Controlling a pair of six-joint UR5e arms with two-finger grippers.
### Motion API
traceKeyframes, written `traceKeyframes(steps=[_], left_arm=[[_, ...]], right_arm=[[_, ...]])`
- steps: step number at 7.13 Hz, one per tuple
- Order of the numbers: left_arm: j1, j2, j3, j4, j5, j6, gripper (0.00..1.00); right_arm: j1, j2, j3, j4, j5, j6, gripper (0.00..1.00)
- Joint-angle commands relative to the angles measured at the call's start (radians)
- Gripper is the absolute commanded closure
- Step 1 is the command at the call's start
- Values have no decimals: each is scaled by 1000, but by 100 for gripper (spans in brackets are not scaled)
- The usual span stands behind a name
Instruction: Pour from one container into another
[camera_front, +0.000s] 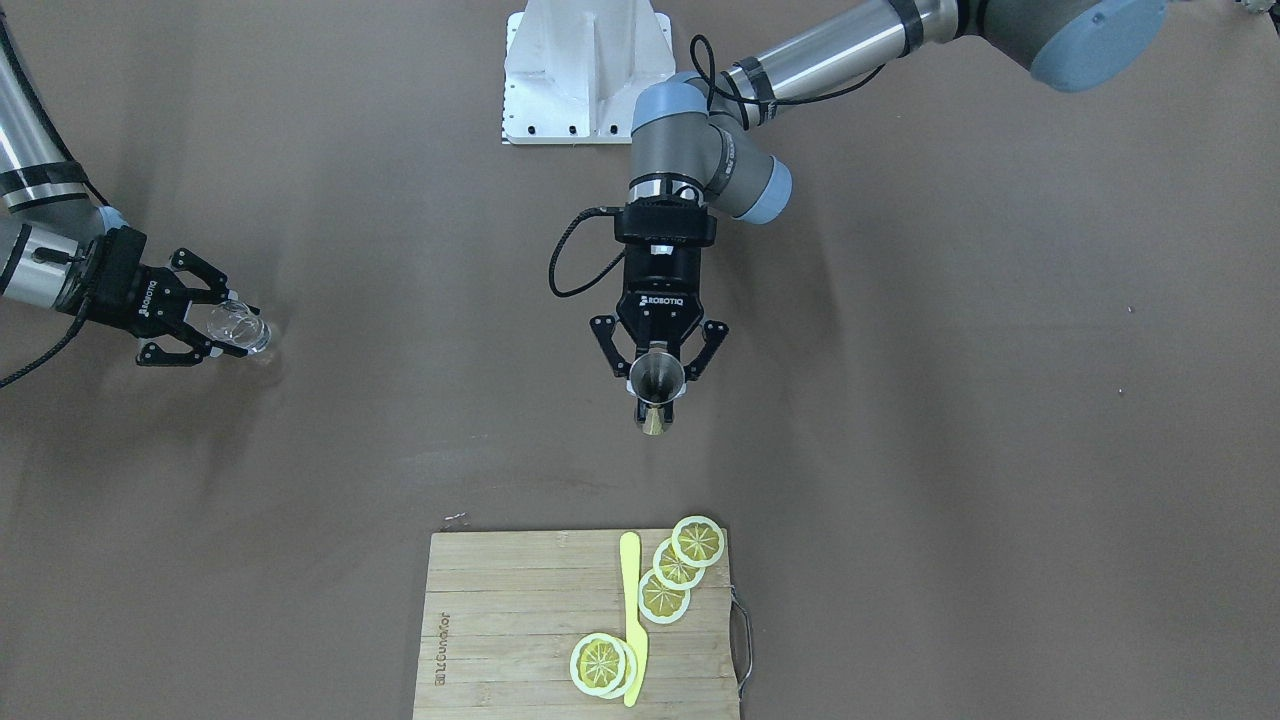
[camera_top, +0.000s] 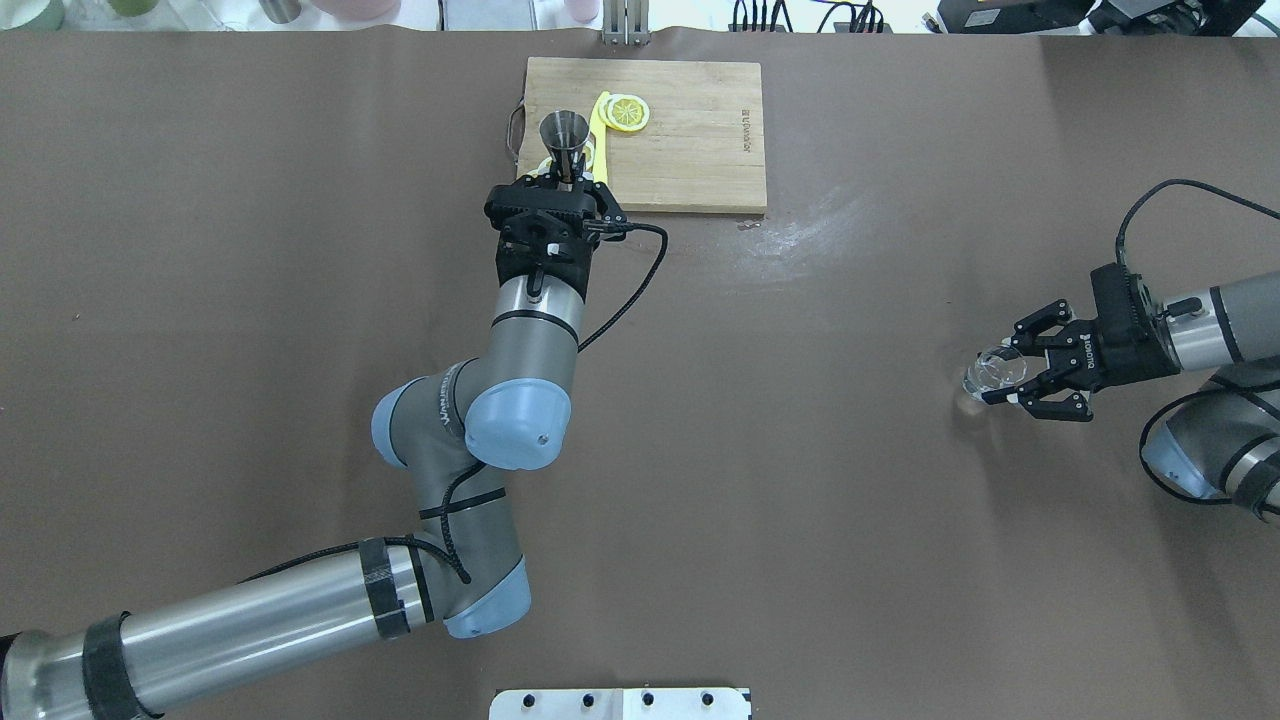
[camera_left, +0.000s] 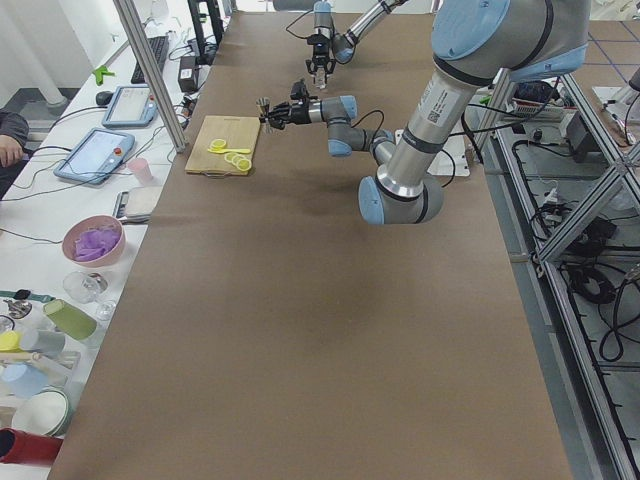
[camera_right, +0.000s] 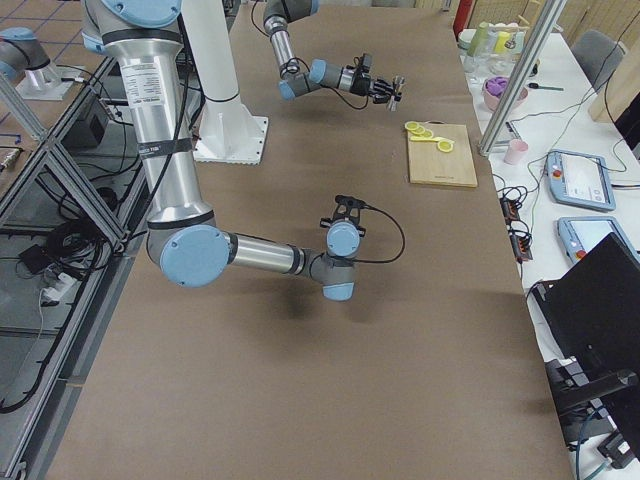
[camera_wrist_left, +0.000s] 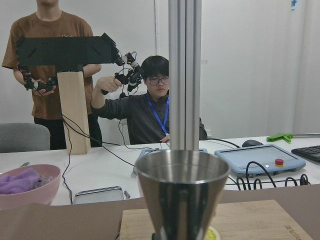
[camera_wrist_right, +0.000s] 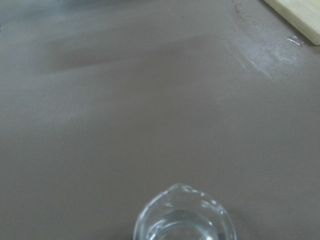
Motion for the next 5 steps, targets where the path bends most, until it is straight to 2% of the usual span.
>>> traceKeyframes(steps=[1, 2, 4, 5], left_arm=[[6, -98, 106, 43, -1, 2, 100], [7, -143, 147, 70, -1, 2, 100], [18, -205, 201, 144, -1, 3, 100], [29, -231, 216, 169, 1, 63, 100]], right_arm=[[67, 28, 28, -57, 56, 6, 100], [116, 45, 63, -135, 95, 5, 100], [148, 63, 129, -267, 107, -6, 100], [150, 70, 142, -308, 107, -17, 100]])
